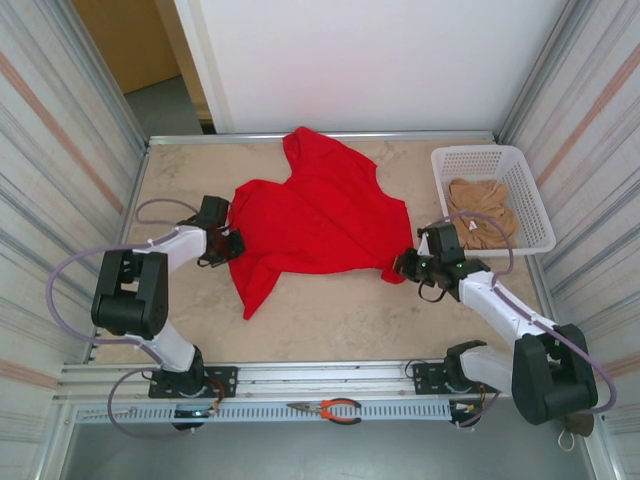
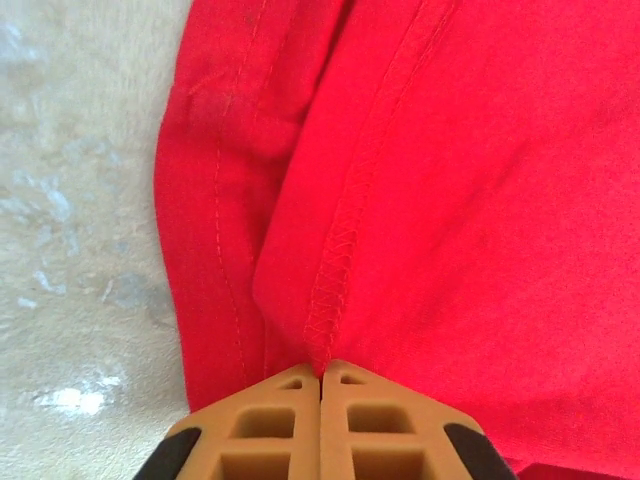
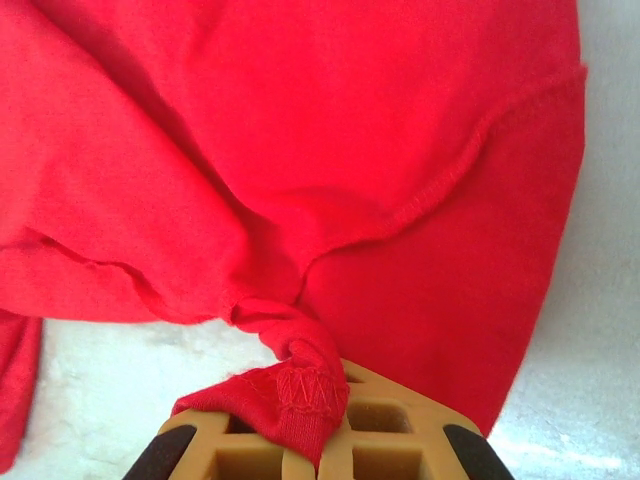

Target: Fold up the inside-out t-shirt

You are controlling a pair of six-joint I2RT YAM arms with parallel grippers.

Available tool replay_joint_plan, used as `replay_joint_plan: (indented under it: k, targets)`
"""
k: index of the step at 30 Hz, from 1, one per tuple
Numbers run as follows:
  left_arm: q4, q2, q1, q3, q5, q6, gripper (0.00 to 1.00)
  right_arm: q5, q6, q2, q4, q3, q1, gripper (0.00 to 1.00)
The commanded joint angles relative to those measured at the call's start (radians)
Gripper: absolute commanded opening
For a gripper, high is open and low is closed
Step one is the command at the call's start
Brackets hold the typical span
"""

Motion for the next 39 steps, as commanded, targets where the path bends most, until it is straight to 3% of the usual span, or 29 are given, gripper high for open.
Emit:
replay_joint_plan:
  k: [1,10,15,22,28,35,39]
  targets:
    - [-0.079,-0.094,0.035,0.112,0.007,0.031,0.00,-0.071,-0.037,0.024,-0.041,0.155,-0.042,0.00]
    - [-0.215,-0.318,0.192,0.472,0.230,-0.005,0.00,-0.280,-0.007,0.120,-0.176,0.741,-0.241,0.00]
    - [-0.227,-0.447,0.242,0.572,0.288,-0.066,0.00,-0.409,0.098,0.053,-0.178,0.912,-0.352,0.00]
    - [-0.184,-0.551,0.257,0.631,0.287,-0.115,0.00,-0.459,0.181,-0.054,-0.178,1.053,-0.446,0.00]
    - [-0.169,-0.513,0.258,0.534,0.328,-0.115,0.00,-0.477,0.184,-0.038,-0.160,0.973,-0.429,0.00]
    - [-0.081,-0.492,0.227,0.189,0.351,-0.133,0.01,-0.368,0.051,-0.008,-0.146,0.675,-0.303,0.00]
    - [-0.029,-0.414,0.190,0.073,0.320,-0.070,0.35,-0.307,-0.018,0.042,-0.121,0.550,-0.268,0.00]
